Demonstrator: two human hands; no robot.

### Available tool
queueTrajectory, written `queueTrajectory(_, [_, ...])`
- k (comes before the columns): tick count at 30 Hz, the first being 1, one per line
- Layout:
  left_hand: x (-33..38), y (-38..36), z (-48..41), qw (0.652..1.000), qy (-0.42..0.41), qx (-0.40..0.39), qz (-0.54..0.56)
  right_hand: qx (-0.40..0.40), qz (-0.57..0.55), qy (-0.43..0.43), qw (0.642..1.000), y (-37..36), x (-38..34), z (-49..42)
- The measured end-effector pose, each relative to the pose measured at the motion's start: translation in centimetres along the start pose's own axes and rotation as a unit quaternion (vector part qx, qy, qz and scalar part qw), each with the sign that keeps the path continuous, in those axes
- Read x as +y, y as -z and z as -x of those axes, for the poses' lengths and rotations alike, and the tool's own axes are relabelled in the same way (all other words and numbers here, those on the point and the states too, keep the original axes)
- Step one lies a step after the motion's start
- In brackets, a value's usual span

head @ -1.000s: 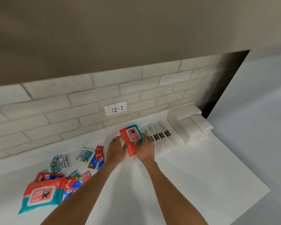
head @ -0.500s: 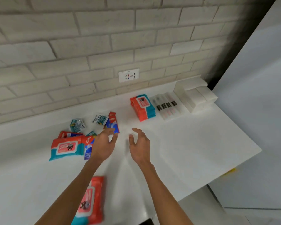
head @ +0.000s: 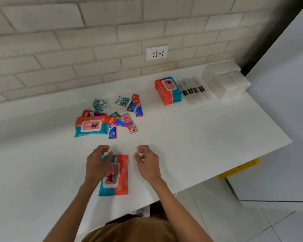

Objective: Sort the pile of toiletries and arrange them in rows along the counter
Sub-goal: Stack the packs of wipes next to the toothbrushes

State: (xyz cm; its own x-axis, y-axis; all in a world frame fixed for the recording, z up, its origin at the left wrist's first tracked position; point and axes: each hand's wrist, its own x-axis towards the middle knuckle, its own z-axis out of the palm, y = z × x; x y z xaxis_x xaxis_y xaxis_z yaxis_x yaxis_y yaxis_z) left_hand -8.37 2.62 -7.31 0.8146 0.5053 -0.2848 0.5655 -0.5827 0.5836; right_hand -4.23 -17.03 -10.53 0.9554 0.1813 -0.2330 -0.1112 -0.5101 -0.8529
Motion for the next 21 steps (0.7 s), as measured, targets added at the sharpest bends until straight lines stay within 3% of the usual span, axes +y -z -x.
queueTrajectory(8, [-3.3,-1.3,3.7,0.997,0.067,-0.026,0.000,-0.098,0.020,-0.046,0.994,-3.3,-0.4,3.7])
queueTrajectory(14, [-2.2,-1.2,3.5,0.982,0.119,-0.089,0.118,-0.086,-0.017,-0.068,0.994,-2.8,-0.2,4.3])
queueTrajectory(17, [-2.1,-1.3,3.2,0.958,0.114,-0.145,0.220,-0.063,-0.066,-0.085,0.992,-1.4,0.0,4.1])
queueTrajectory(21, [-0.9,-1.4,3.5,0.894,0.138,-0.196,0.378,-0.033,-0.138,-0.084,0.986,0.6,0.0,3.9])
